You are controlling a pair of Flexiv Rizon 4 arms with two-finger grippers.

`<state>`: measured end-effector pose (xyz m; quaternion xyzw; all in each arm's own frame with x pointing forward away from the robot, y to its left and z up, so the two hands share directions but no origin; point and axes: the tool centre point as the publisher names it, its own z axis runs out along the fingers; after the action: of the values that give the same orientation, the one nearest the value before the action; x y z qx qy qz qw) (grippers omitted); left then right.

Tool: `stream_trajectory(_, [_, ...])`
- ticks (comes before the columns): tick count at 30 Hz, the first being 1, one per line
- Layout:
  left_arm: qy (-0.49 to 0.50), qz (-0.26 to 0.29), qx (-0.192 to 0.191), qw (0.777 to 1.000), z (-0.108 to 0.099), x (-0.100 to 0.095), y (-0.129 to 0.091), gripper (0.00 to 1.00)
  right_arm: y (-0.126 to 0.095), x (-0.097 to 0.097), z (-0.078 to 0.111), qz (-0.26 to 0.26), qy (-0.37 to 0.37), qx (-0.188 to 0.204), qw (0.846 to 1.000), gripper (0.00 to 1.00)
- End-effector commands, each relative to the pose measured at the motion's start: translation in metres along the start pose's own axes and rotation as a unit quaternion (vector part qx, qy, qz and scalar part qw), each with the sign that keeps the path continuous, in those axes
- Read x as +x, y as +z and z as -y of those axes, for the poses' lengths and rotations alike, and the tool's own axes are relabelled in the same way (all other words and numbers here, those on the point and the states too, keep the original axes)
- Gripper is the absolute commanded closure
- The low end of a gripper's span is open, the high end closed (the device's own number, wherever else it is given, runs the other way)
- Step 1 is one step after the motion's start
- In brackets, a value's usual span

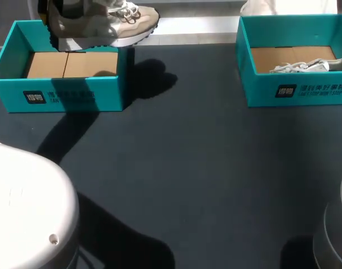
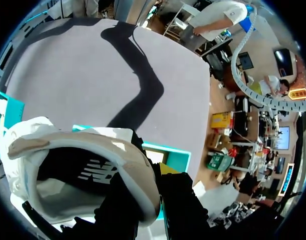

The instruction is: Take the shoe out of the shoebox, open the shoe tongue, remove and reinsert the insole, then place the shoe into the shoebox

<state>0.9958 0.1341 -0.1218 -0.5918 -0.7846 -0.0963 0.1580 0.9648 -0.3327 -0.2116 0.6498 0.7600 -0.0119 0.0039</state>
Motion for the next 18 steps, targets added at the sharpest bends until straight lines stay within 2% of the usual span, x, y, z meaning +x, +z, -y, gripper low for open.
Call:
stream_trajectory(1, [0.0,0.003,-0.016,1.0,0.003,0.003,0.001,1.0,0.0,0.0,0.001,0.001,0.0,-0.001,1.0,0.0])
stream_trajectory(2, [0.0,0.003,-0.016,1.0,0.003,0.003,0.001,1.0,0.0,0.0,0.001,0.001,0.0,-0.001,1.0,0.0])
stream_trajectory(7, [0.017,-0.018,-0.027,0.999,0.049,-0.02,-0.006,1.0,0.0,0.0,0.001,0.001,0.0,-0.001,1.0,0.0])
stream_trajectory(10, [0.022,-0.034,-0.039,0.998,0.084,-0.039,-0.013,1.0,0.0,0.0,0.001,0.001,0.0,-0.001,1.0,0.0])
stream_trajectory(18, [0.0,-0.031,-0.051,0.998,0.153,-0.08,-0.02,1.0,0.0,0.0,0.001,0.001,0.0,-0.001,1.0,0.0])
